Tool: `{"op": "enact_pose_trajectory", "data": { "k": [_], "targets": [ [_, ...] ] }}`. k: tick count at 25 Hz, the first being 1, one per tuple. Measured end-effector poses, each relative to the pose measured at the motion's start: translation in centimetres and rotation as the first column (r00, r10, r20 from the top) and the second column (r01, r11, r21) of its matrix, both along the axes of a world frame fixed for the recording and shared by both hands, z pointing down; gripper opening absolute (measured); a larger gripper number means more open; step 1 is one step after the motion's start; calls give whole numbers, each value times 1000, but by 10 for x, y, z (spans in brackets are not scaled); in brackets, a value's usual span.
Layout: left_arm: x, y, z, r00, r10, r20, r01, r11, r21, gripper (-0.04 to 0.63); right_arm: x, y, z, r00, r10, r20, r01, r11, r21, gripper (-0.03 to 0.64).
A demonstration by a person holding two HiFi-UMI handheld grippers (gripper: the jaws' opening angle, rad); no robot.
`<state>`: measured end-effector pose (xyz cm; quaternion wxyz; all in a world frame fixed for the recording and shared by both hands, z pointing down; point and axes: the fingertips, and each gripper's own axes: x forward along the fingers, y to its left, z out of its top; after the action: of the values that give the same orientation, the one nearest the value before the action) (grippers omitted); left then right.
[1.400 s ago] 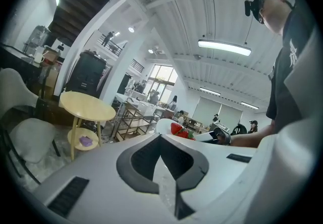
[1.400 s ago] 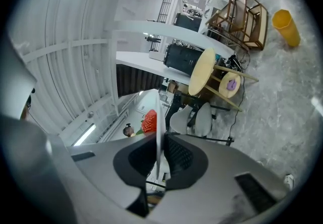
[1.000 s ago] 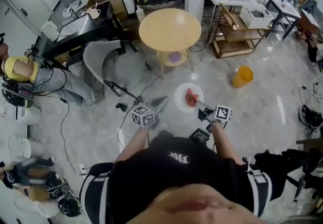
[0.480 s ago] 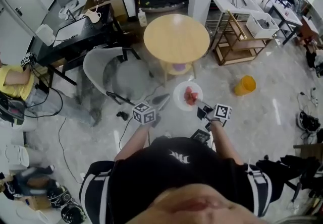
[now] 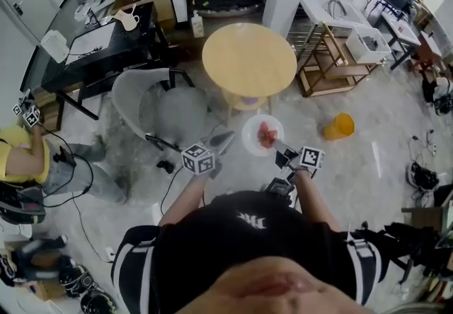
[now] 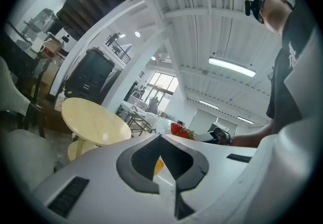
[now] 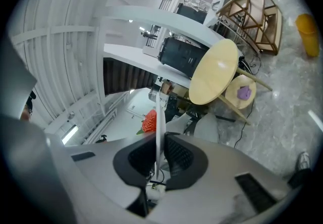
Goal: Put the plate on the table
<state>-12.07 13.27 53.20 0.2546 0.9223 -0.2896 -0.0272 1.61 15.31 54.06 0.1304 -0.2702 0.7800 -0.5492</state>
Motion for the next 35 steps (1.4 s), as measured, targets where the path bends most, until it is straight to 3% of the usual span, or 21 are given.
{"op": "enact_pose_trajectory", "data": {
  "k": [15,25,35],
  "targets": [
    [16,-95,18,997,-40,68,43,998,-43,3,22,-105,15,997,-23,79,26,999,-27,18],
    [56,-205,-5,986,-116,116,117,993,-1,3,73,-215,3,989,-101,104,100,995,24,18],
    [80,-258,-5,978,-149,149,152,988,-9,3,111,-276,17,982,-96,161,100,995,-19,18]
  ]
}}
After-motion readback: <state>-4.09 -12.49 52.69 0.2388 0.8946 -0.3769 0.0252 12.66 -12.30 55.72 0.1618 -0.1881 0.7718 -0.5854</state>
